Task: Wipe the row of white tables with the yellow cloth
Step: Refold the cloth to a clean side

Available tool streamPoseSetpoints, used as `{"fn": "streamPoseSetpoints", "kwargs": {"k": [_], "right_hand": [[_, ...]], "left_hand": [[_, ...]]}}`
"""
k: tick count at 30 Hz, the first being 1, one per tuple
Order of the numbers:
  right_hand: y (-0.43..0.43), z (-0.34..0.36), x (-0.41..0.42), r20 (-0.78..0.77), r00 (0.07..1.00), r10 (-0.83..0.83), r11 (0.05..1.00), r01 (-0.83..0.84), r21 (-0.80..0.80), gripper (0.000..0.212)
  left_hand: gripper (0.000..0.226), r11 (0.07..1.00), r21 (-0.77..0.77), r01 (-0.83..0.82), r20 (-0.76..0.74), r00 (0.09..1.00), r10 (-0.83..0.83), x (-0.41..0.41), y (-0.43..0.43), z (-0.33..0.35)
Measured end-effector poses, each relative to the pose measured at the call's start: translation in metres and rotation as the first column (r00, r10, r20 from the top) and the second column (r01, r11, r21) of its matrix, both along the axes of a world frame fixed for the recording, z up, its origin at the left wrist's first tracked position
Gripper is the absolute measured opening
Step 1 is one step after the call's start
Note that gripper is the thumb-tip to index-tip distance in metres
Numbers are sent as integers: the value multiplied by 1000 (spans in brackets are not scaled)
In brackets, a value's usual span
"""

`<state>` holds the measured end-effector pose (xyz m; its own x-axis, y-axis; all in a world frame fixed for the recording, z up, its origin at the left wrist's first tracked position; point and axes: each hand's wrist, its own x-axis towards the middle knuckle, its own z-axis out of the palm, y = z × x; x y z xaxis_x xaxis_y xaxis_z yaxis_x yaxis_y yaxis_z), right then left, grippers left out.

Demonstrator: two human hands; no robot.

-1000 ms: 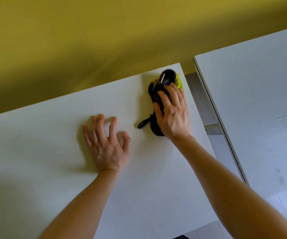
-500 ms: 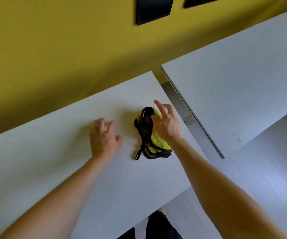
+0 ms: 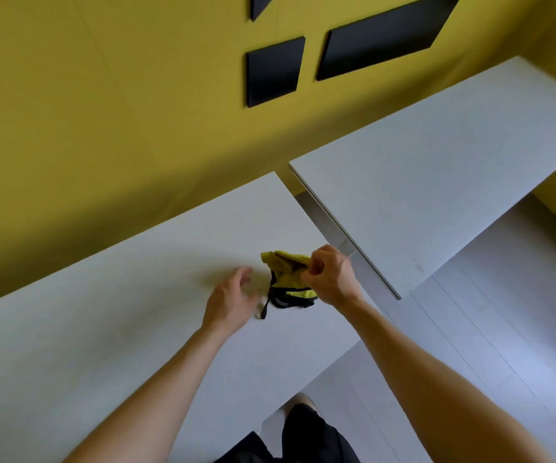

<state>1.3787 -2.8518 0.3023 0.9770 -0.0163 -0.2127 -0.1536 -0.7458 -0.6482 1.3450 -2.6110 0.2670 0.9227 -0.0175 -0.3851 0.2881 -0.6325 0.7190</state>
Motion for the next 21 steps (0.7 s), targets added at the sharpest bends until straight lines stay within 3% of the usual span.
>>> {"fn": "streamPoseSetpoints", "kwargs": {"k": [3, 4, 7, 10, 13, 17, 21], "right_hand": [[-19, 45, -19, 81, 992, 93, 996, -91, -20, 29], [-27, 59, -25, 101, 989, 107, 994, -104, -27, 26], [-55, 96, -39, 173, 979, 111, 994, -106, -40, 30], [-93, 120, -45, 244, 965, 94, 994, -77, -78, 33], [-138, 130, -40, 198, 979, 56, 988, -26, -149, 46], [-198, 142, -31, 249, 968, 32, 984, 14, -180, 26], [-264, 143, -17, 258, 966, 26, 978, 28, -206, 8]], "left_hand": [[96, 991, -11, 133, 13, 991, -133, 27, -35, 17], [89, 976, 38, 215, 25, 976, -216, 36, -46, 20], [23, 918, 159, 363, 85, 921, -379, 50, -72, 32], [25, 902, 129, 412, 183, 884, -430, 58, -89, 45], [10, 923, 136, 361, 213, 899, -383, 69, -110, 66], [10, 907, 146, 395, 278, 863, -421, 92, -131, 88], [16, 819, 252, 516, 131, 820, -557, 111, -150, 95]]}}
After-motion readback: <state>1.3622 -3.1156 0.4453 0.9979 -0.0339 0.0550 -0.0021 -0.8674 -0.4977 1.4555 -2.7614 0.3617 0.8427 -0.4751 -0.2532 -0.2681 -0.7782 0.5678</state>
